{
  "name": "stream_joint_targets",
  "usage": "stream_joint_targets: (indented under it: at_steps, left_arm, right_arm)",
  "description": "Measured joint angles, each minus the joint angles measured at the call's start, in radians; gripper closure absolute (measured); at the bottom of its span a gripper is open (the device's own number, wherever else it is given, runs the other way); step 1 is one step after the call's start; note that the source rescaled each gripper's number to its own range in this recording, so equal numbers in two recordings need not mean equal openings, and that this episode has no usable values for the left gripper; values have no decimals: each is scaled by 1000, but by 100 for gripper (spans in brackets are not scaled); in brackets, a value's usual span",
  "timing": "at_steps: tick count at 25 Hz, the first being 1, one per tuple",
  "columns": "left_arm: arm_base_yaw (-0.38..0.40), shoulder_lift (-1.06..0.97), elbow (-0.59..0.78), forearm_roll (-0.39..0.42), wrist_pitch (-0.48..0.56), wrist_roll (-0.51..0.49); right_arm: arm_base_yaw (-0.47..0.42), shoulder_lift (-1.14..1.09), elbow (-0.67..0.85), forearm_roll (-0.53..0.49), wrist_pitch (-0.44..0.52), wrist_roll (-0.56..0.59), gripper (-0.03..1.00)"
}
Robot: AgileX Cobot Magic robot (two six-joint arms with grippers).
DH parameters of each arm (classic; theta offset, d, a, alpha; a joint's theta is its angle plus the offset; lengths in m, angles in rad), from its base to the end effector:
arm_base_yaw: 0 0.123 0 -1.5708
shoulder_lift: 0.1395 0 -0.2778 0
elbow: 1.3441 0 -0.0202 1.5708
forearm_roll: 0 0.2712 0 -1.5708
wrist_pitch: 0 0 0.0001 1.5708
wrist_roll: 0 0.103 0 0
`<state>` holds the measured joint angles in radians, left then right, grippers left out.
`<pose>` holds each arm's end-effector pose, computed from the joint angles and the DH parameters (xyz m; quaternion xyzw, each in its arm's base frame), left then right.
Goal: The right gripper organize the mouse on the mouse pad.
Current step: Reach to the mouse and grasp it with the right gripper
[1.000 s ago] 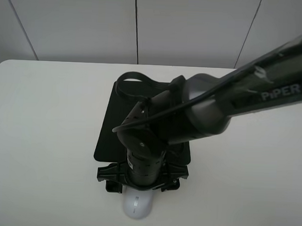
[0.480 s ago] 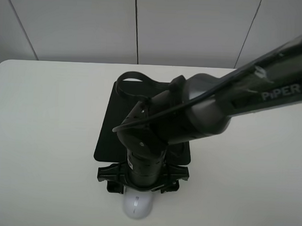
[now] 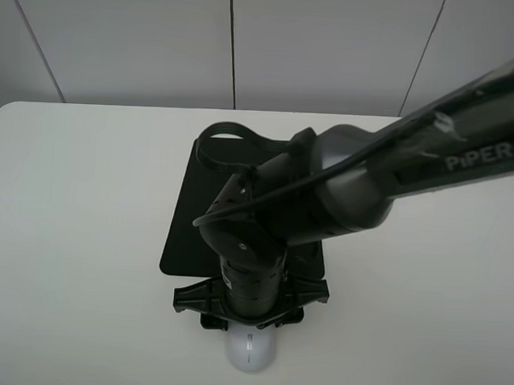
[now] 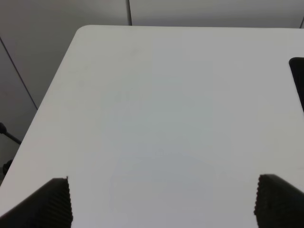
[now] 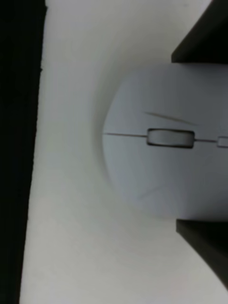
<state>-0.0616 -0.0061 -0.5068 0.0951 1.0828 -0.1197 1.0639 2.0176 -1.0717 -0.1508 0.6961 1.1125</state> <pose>0.0285 0.0069 0.2822 -0.0275 0.8542 0.0005 0.5192 0.1778 0.2997 0.0598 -0.0332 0.9982 -0.0156 0.0469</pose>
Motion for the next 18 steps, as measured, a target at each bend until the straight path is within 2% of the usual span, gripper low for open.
stream_joint_targets:
  at_steps: [18]
  left_arm:
    - [0,0,0,0,0,0]
  right_arm:
    - [0,0,0,1,0,6,94]
